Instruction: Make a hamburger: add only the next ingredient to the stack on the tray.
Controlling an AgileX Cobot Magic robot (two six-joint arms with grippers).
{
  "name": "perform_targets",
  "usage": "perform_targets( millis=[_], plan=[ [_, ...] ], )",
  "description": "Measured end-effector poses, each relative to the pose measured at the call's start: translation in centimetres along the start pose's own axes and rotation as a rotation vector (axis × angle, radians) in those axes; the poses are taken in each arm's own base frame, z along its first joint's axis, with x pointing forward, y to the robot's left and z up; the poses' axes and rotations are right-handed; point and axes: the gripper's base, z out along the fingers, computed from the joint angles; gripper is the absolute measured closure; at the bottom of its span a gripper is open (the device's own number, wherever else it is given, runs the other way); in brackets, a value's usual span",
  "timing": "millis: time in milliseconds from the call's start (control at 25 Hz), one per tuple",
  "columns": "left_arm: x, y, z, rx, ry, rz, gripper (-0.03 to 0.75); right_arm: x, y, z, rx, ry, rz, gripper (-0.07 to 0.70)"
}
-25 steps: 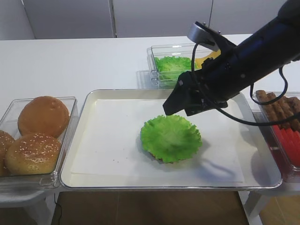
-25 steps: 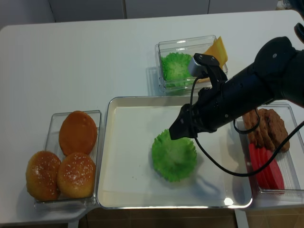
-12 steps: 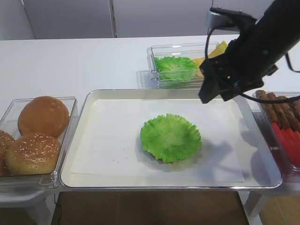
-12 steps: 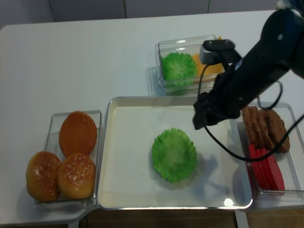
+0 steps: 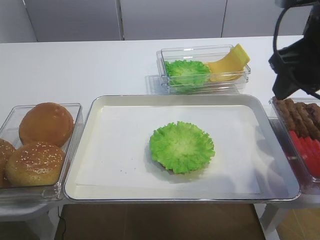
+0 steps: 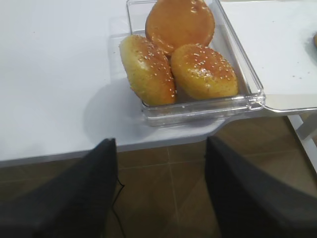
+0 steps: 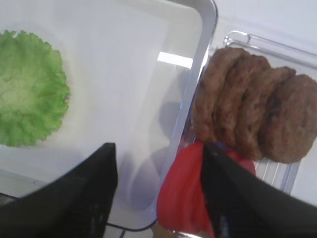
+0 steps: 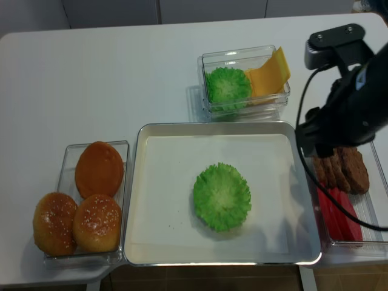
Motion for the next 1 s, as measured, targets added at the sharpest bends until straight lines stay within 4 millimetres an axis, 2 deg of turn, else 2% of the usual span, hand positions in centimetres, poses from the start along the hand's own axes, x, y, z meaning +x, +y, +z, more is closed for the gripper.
perform_targets(
  millis=[200, 480, 840, 1000],
  plan=[
    [0.0, 0.0, 0.0, 0.0, 0.0, 0.0, 0.293, 3.8, 0.2, -1.7, -0.026, -0.014, 0.055, 0.224],
    [0.0, 0.0, 0.0, 0.0, 0.0, 0.0, 0.293, 10.2, 0.3, -4.4, -0.051, -0.057, 0.055, 0.224],
    [0.0, 0.0, 0.0, 0.0, 0.0, 0.0, 0.293, 18.1, 0.3, -9.5, -0.053, -0.355, -0.023, 0.224],
    [0.0, 0.0, 0.0, 0.0, 0.0, 0.0, 0.293, 20.8, 0.0, -10.3, -0.027, -0.449, -0.052, 0.224]
  ],
)
